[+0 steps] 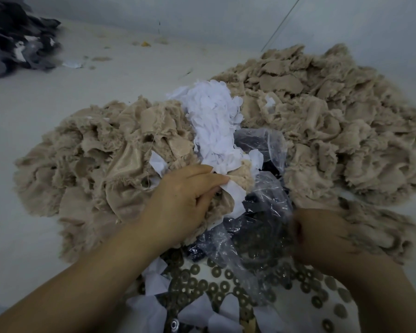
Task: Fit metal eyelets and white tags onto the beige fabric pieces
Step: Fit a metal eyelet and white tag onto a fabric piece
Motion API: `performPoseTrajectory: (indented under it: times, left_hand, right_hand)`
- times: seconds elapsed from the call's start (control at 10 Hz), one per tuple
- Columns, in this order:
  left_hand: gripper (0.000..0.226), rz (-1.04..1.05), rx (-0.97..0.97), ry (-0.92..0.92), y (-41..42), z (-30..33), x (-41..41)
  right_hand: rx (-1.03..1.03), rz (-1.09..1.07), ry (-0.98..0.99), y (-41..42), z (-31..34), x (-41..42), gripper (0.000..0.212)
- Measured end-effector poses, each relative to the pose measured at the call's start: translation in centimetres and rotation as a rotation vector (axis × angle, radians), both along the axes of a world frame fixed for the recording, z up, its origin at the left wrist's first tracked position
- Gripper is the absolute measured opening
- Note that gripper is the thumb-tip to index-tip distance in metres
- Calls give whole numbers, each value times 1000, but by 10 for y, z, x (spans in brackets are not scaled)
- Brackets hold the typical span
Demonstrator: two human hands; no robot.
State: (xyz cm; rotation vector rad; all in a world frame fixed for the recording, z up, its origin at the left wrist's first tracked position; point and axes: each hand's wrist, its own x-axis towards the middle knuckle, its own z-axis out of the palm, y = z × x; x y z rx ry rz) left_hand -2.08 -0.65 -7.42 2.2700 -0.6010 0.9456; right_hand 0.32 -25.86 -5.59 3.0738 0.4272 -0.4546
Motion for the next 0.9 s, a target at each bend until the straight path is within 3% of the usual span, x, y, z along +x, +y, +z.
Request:
performPoseTrajectory:
  times: [0.1, 0.4, 0.5, 0.9]
  left_hand:
    - [20, -9, -2, 19, 1, -1, -1]
    - [19, -12, -10, 31, 1, 0, 0]
    - [19, -20, -18, 35, 1, -1, 0]
    - [19, -10, -39, 57, 1, -2, -2]
  right_hand:
    - [-66, 38, 24, 6, -2, 6, 7]
    - [-45, 66, -30, -9, -8, -3, 5]
    - [7, 62, -56, -13, -8, -8, 16]
    - [-76, -10, -94, -47, -80, 21, 14]
